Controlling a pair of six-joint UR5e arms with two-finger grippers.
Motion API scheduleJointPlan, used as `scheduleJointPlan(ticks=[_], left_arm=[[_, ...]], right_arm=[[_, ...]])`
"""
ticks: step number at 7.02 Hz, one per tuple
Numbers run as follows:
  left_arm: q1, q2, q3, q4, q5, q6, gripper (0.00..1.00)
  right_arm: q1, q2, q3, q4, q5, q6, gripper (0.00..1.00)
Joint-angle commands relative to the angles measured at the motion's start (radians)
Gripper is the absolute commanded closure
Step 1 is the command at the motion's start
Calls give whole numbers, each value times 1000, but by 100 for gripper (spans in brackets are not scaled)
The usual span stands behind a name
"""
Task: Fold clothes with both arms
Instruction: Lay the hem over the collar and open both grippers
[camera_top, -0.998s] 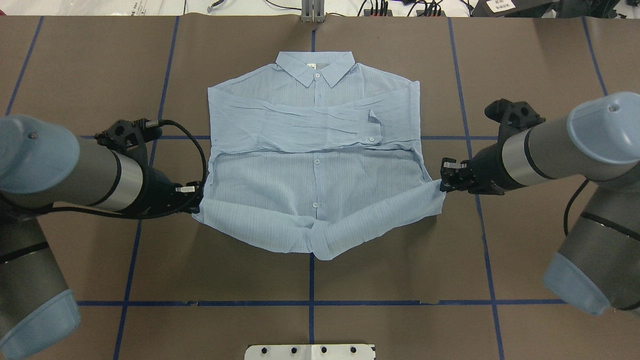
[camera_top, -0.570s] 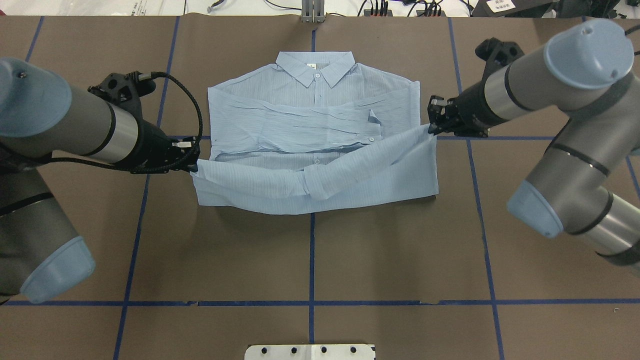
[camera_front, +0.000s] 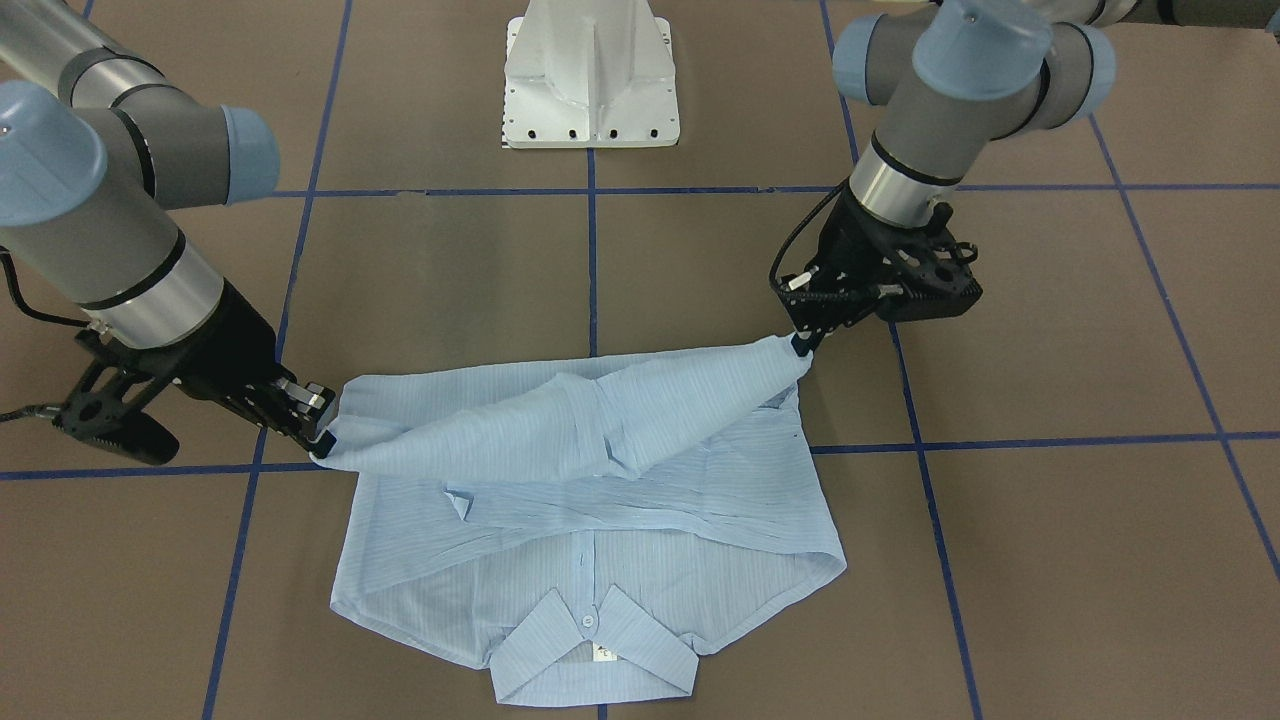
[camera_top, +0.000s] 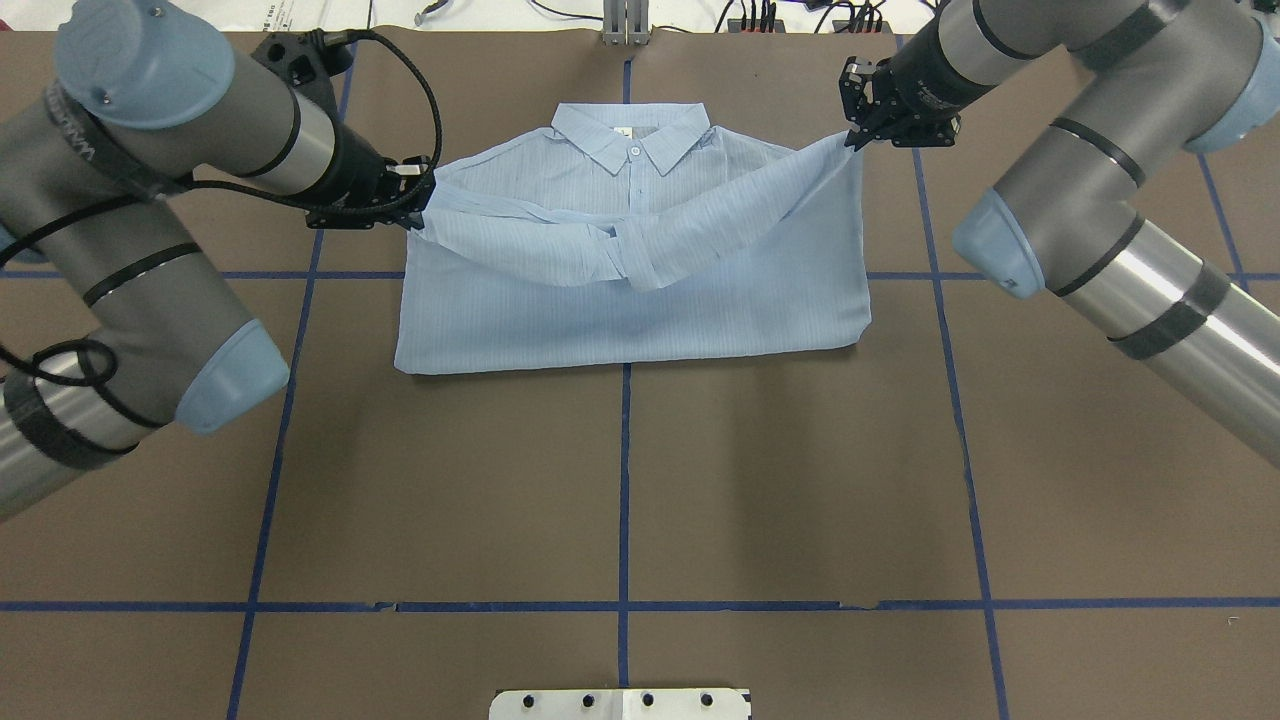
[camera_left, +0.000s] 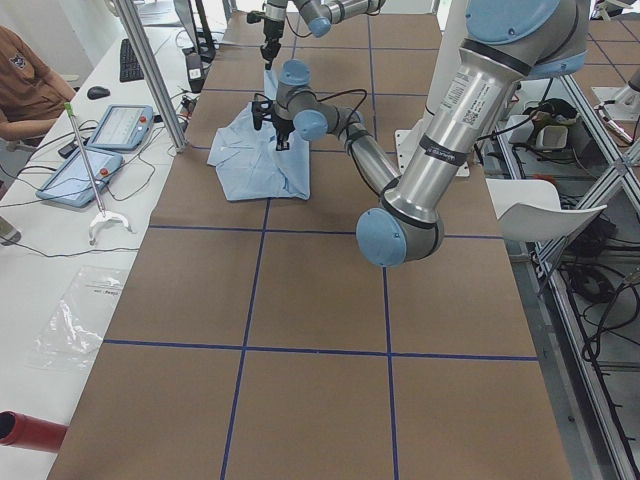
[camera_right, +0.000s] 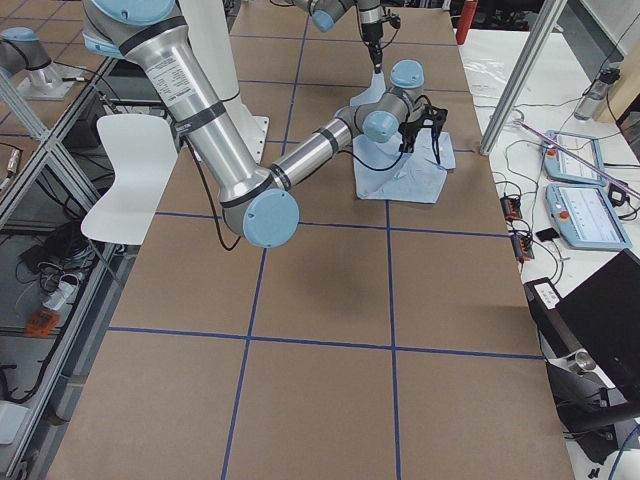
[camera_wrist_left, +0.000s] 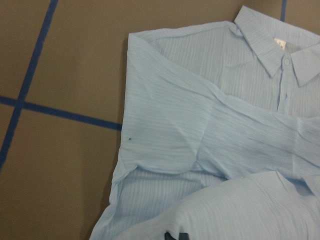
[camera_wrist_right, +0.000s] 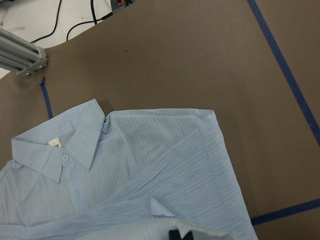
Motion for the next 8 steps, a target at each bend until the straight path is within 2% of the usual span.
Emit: scheduleJointPlan(ticks=[1, 3, 5, 6, 8], left_arm=[[-48, -68, 246, -192, 0, 11, 100], [-57, -94, 391, -320, 2, 17, 100], [-58, -172, 492, -333, 3, 15, 100], [-57, -183, 545, -400, 5, 15, 100], [-57, -182, 586, -425, 8, 17, 100]], right_arm=[[3, 63, -111, 1, 0, -41, 100], [3, 91, -179, 3, -3, -65, 100], [5, 94, -219, 3, -3, -102, 100], [5, 99, -239, 3, -7, -110, 100], [5, 131, -271, 3, -9, -110, 100]])
